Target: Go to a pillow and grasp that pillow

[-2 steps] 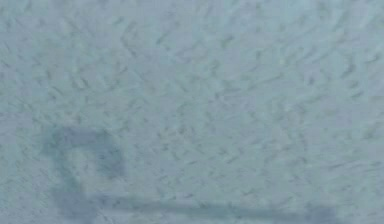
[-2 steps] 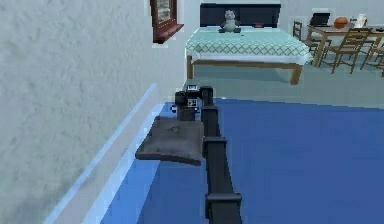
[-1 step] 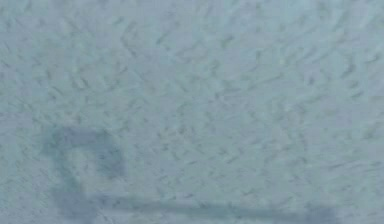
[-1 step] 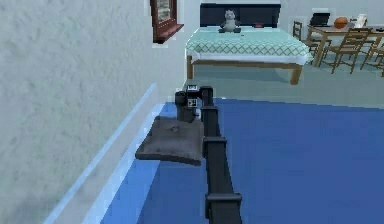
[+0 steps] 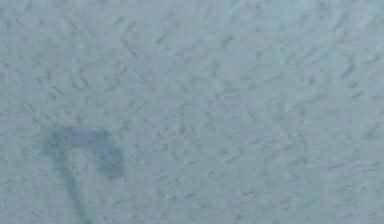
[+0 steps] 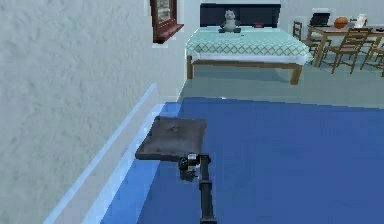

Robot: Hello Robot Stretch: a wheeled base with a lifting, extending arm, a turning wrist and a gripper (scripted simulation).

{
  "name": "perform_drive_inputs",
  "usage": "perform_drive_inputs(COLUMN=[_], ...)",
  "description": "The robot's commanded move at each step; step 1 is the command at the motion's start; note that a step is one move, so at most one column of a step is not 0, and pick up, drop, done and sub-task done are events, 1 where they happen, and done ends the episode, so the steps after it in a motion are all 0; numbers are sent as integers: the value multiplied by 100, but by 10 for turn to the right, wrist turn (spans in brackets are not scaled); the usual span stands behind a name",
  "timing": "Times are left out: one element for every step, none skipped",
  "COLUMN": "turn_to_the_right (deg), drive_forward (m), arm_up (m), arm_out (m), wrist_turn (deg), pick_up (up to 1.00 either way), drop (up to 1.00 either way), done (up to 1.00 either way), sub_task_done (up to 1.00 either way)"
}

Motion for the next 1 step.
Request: perform_drive_inputs(turn_to_the_right=[0], drive_forward=[0], arm_up=[0], arm_out=[0], wrist_turn=[0], pick_up=[100], drop=[0], done=[0], sub_task_done=[0])
